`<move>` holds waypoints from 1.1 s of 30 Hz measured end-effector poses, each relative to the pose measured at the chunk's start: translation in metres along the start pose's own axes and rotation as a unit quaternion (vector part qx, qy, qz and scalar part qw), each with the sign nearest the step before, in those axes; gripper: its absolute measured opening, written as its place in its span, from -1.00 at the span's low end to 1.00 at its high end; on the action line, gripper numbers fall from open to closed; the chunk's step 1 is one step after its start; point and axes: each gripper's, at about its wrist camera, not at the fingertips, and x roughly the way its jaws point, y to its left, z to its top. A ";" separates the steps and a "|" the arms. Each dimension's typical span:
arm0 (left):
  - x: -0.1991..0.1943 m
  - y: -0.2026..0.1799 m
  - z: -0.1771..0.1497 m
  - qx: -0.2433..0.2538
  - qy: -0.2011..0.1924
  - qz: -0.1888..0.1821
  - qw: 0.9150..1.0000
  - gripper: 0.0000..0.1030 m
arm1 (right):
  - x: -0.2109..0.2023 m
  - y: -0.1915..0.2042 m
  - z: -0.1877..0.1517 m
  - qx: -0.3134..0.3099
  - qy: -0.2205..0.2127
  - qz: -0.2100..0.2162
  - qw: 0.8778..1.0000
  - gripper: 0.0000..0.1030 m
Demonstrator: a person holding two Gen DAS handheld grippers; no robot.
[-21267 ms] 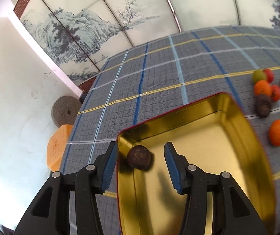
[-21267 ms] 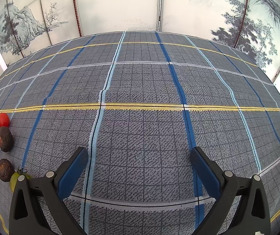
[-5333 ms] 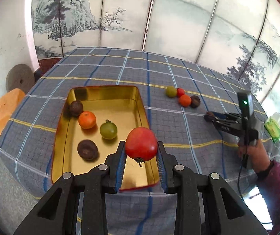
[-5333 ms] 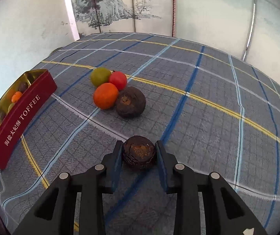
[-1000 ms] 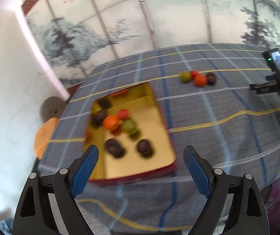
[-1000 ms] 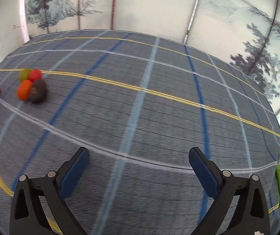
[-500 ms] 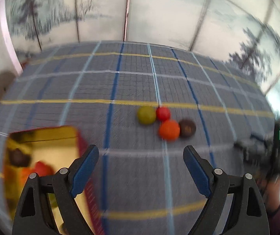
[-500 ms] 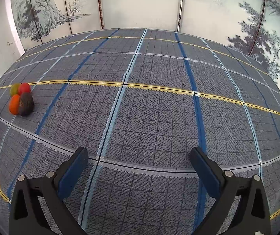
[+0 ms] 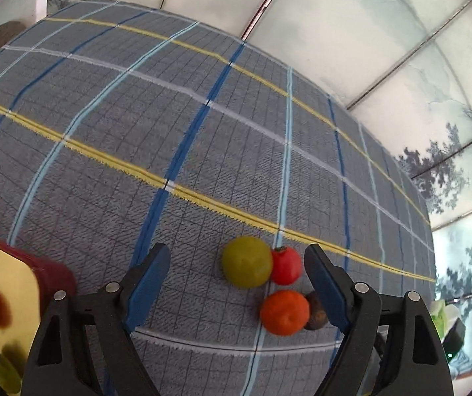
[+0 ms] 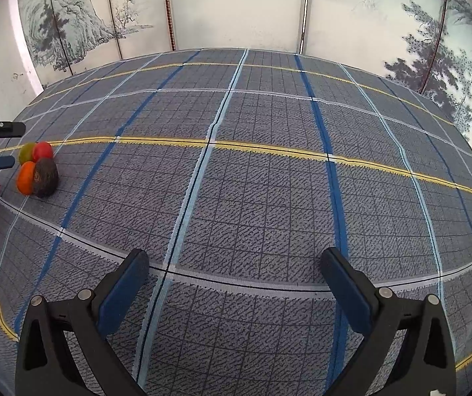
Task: Organize fruits
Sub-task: 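Grasp the yellow-green lime with the left gripper while the right gripper moves to the fruits, then carry the lime toward the gold tray while the right gripper grasps an orange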
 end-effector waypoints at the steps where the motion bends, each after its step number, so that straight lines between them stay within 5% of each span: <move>1: 0.006 0.001 -0.002 -0.005 0.011 -0.002 1.000 0.54 | 0.000 0.000 0.000 0.000 0.000 0.001 1.000 1.00; 6: 0.003 0.002 -0.012 -0.006 -0.002 0.018 1.000 0.13 | 0.000 -0.002 0.000 0.003 -0.002 0.005 1.000 1.00; 8: 0.000 0.011 -0.016 -0.035 0.003 -0.001 0.999 0.01 | 0.000 -0.003 0.000 0.003 -0.002 0.006 1.000 1.00; 25: 0.015 -0.008 0.003 0.015 0.006 0.015 1.000 0.01 | 0.000 -0.003 0.000 0.005 -0.003 0.009 1.000 1.00; 28: 0.014 -0.008 0.002 0.026 0.000 -0.013 1.000 -0.32 | 0.000 -0.003 0.000 0.005 -0.003 0.009 1.000 1.00; 33: 0.005 -0.016 -0.013 0.072 -0.025 0.010 0.997 -0.34 | 0.000 -0.003 0.000 0.005 -0.002 0.009 1.000 1.00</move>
